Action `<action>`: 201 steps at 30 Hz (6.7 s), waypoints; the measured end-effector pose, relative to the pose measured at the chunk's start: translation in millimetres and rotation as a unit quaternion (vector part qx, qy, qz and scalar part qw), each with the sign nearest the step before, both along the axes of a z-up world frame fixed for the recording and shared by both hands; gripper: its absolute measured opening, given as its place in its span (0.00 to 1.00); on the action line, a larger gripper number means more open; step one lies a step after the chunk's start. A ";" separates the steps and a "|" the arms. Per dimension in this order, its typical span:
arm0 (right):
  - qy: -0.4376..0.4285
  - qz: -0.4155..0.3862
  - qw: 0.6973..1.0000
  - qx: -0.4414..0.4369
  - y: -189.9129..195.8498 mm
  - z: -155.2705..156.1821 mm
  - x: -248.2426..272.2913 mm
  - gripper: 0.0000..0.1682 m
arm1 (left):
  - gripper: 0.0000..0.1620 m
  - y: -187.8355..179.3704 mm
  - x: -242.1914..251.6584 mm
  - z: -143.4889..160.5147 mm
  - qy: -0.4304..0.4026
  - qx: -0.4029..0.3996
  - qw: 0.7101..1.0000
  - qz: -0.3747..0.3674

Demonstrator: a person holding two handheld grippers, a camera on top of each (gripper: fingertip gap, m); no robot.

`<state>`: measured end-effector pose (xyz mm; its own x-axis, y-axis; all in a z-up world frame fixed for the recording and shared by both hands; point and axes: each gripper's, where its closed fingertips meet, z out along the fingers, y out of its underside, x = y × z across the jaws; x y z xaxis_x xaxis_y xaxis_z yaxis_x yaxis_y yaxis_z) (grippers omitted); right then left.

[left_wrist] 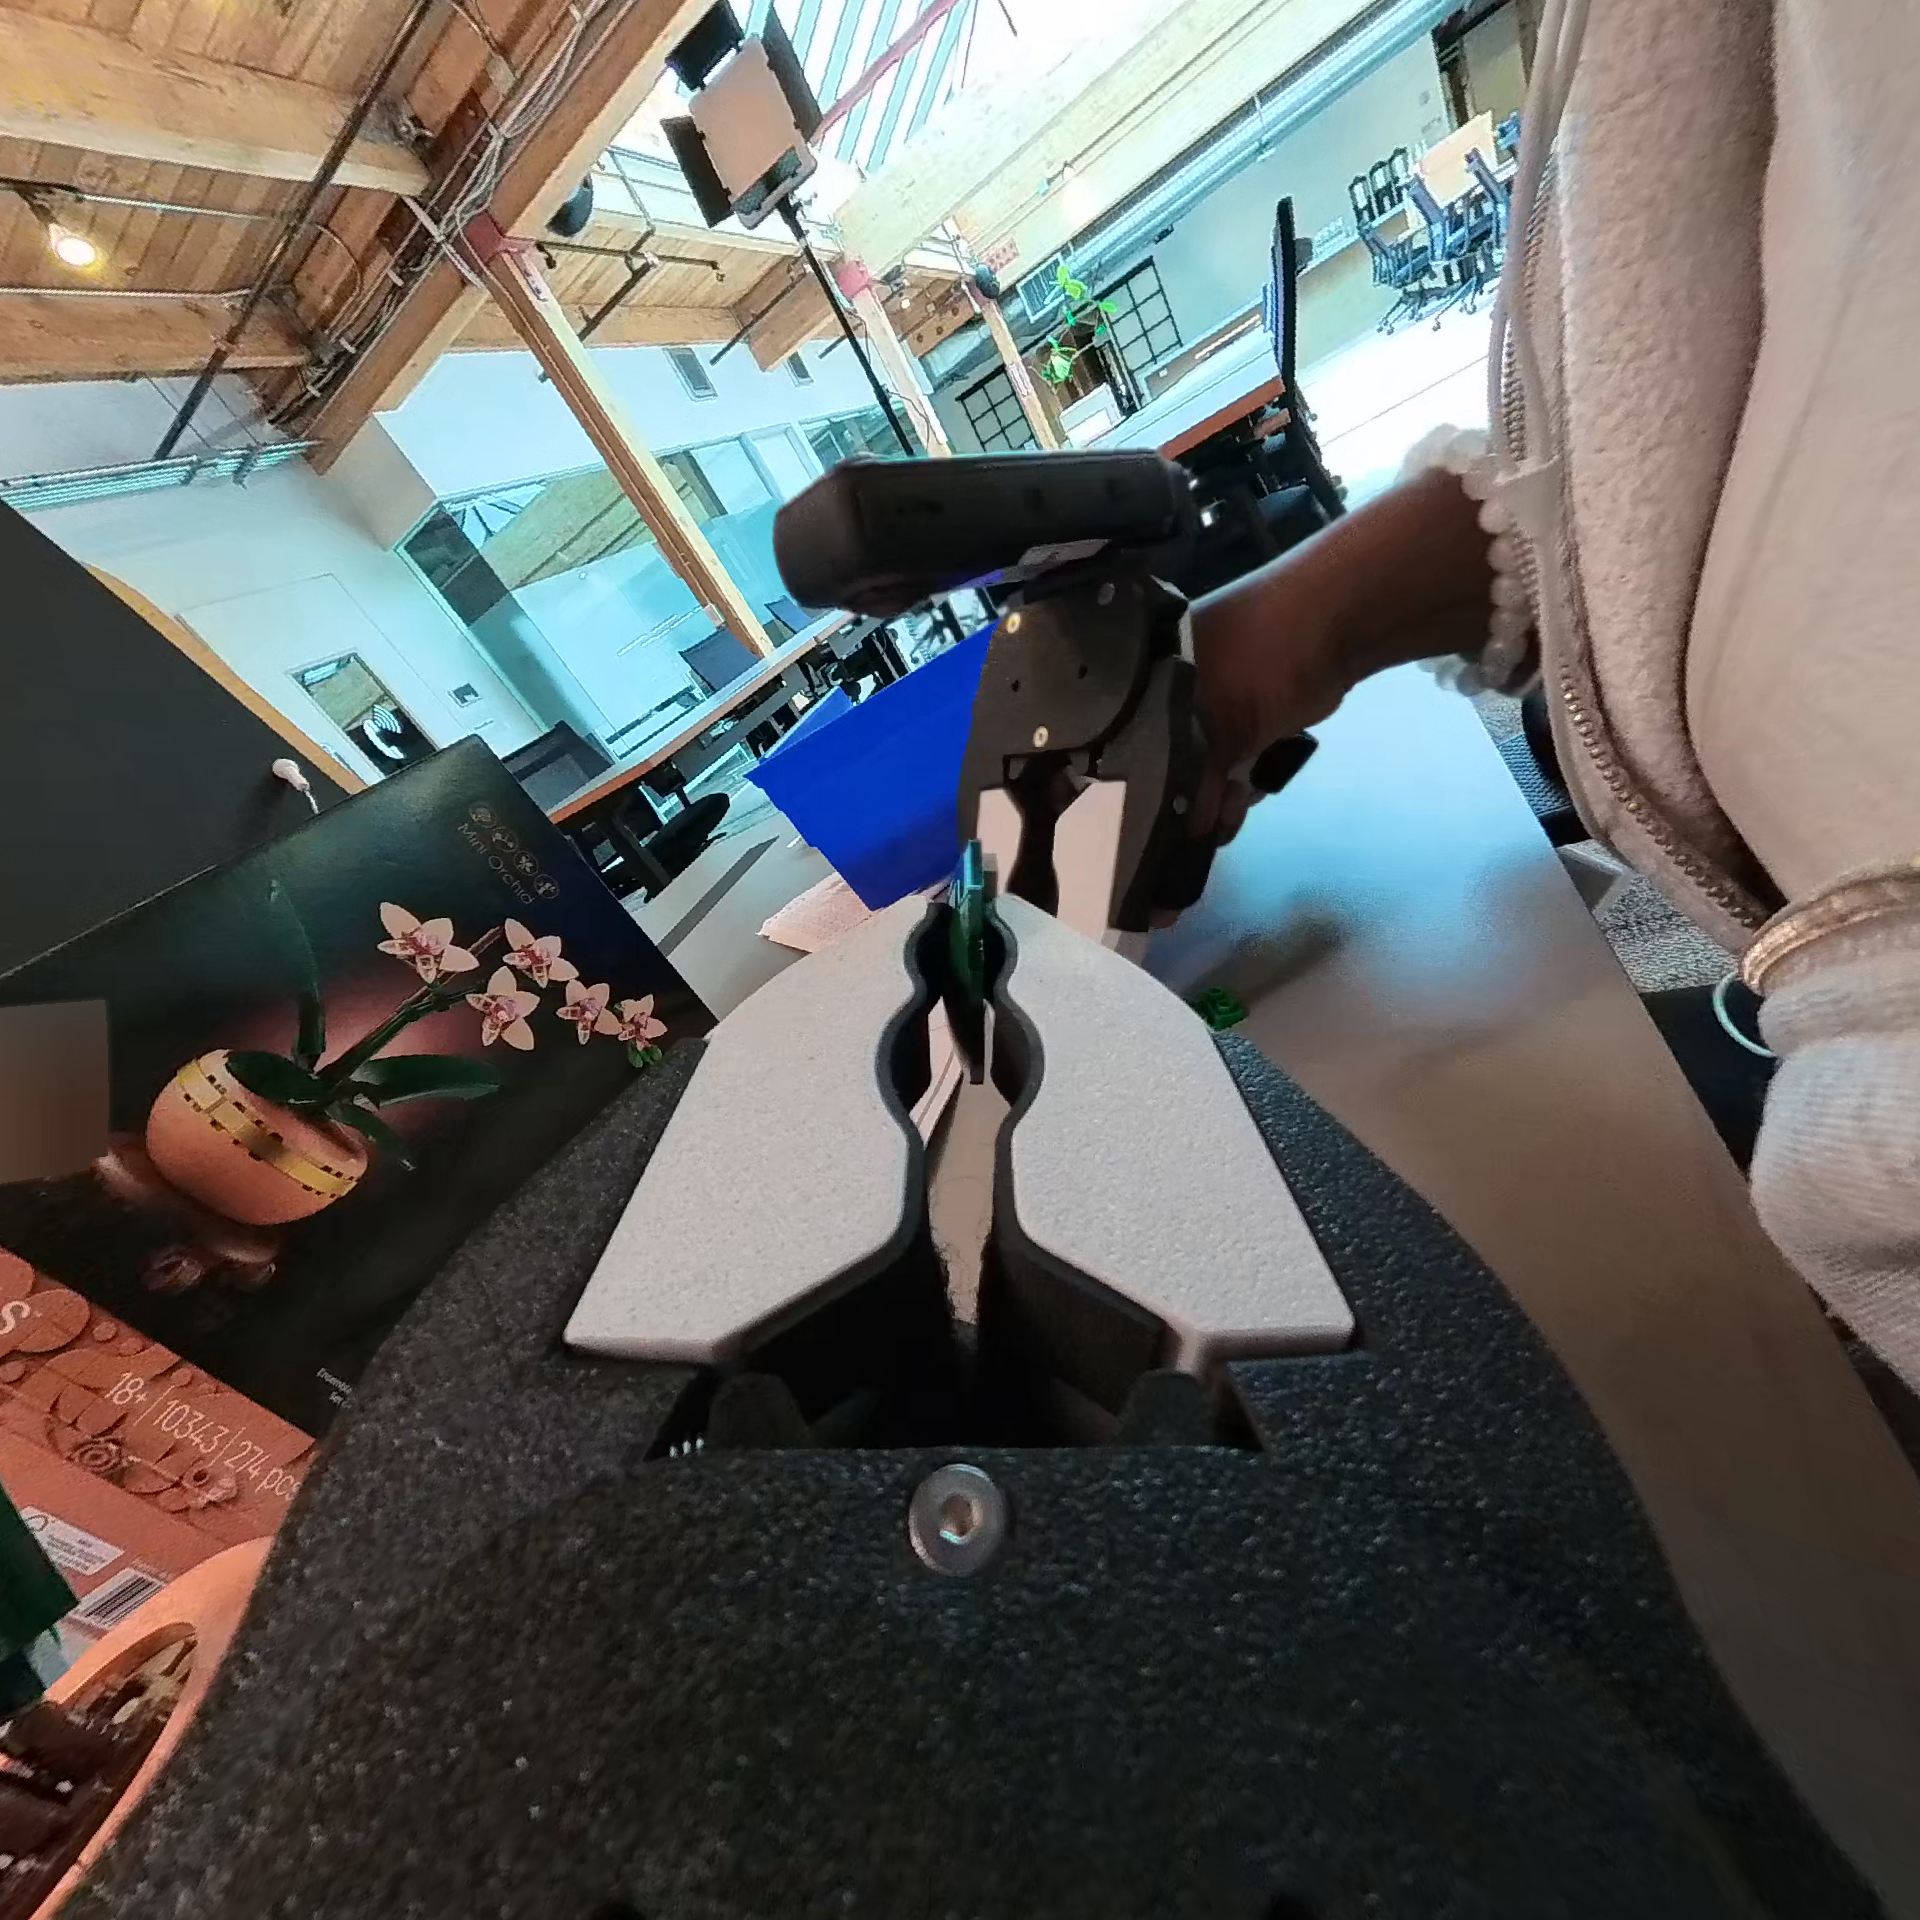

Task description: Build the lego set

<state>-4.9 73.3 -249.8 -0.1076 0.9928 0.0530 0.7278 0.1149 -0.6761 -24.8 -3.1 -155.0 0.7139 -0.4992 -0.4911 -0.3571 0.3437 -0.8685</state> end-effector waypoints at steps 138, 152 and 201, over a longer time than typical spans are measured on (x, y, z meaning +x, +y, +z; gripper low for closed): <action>-0.020 0.215 0.976 0.009 22.2 -2.8 -14.2 0.07 | 0.03 1.5 -1.5 -1.7 0.007 -0.002 1.000 0.009; -0.038 0.197 0.978 -0.058 23.0 -6.5 -13.2 0.04 | 0.03 1.9 -2.7 -2.5 0.005 -0.004 1.000 0.010; 0.019 0.324 0.916 -0.234 -86.4 67.7 10.0 0.04 | 0.03 -18.7 16.6 -16.7 0.240 0.134 0.960 -0.042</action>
<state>5.1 -13.2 -182.1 -0.6897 0.6357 -0.3468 0.5840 0.2052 -0.7854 -8.2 -21.8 -171.7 0.3357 -0.3543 -0.8728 -0.6558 0.5772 -0.4865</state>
